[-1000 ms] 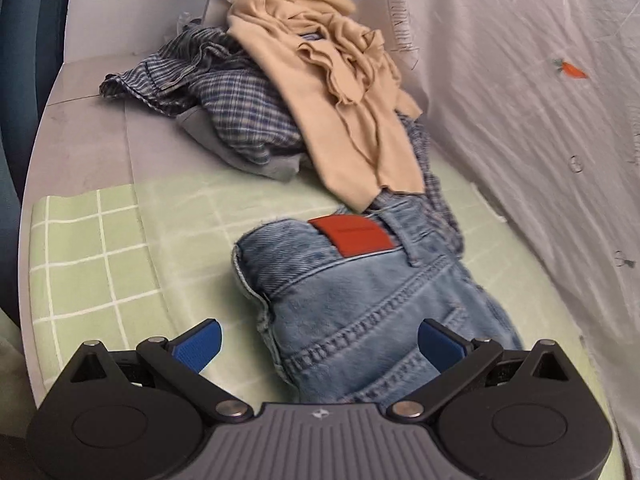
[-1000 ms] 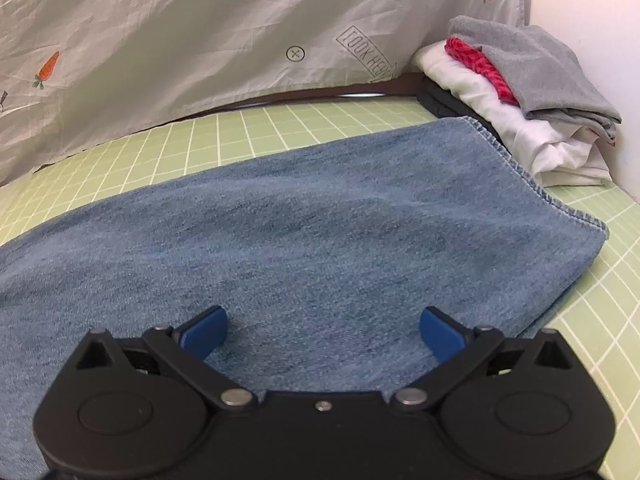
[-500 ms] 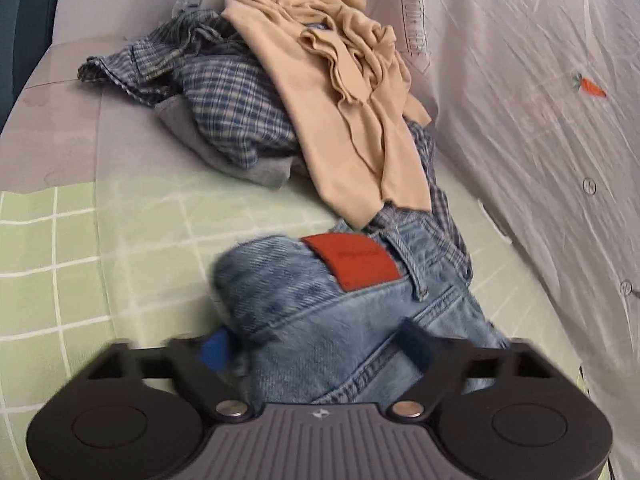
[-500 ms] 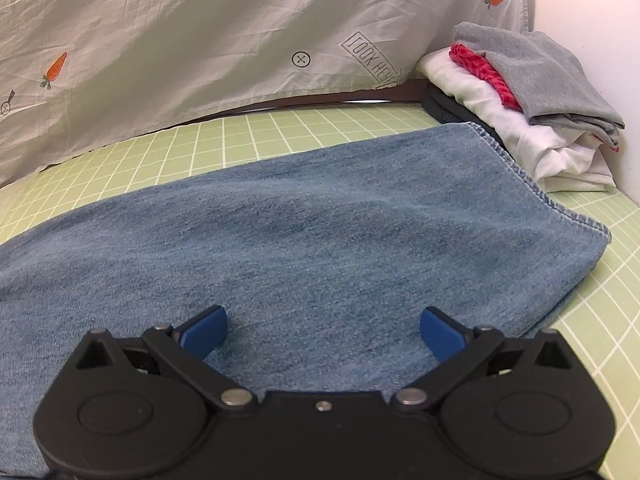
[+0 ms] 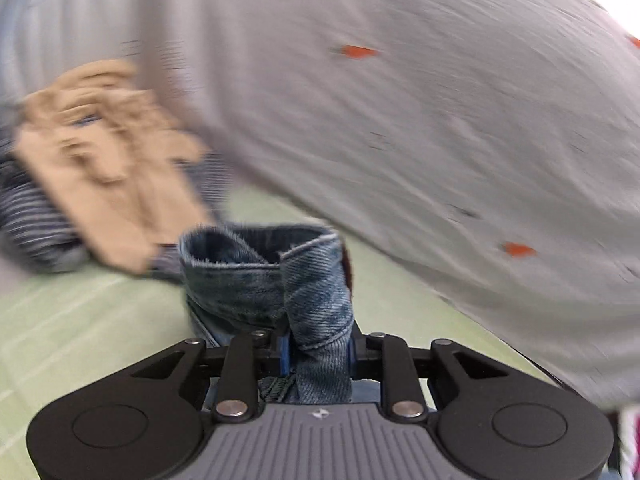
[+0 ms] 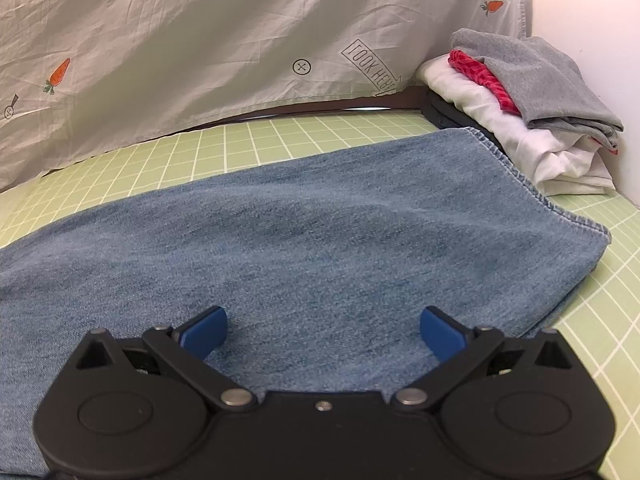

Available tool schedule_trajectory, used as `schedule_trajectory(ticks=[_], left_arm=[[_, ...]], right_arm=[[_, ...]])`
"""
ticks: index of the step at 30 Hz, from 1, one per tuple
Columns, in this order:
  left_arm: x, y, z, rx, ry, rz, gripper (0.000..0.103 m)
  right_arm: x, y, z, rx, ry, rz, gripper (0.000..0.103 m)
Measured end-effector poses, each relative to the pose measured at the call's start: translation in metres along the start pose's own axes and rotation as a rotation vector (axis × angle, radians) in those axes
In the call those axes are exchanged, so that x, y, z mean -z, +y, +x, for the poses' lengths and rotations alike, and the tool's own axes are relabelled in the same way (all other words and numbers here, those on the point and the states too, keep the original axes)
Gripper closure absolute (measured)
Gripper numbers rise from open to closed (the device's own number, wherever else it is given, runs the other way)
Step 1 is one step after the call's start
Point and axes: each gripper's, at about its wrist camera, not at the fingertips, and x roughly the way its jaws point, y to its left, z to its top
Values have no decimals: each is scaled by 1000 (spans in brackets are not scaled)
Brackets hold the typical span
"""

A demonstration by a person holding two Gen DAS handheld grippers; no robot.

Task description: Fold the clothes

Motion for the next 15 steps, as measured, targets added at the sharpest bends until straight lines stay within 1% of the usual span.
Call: schedule_trajectory(ticks=[2,4,6,7,9,10,11,12,15], left_arm=[[8,-27,7,74,36,61,78],[20,-50,16,136,88,108,78],[40,-69,33,194,181,126,77],[51,-75,42,208,237,131,77],[77,-85,65,216,376,154,74],[91,-88,77,206,452,164,74],[103,-89,88,179,521,174,73],[110,-91,94,163,548,191,72],[108,-95,96,173,550,211,69]], right_arm=[[-1,0,0,-2,0,0,0],[-1,0,0,-3,0,0,0],[0,1,0,-4,0,1,0],[0,1,0,-4,0,1,0],[-1,1,0,-6,0,0,0],[-1,0,0,-7,0,0,0],[-1,1,0,-7,0,0,0],[-1,1,1,-7,0,1,0],[0,1,0,-7,0,1,0]])
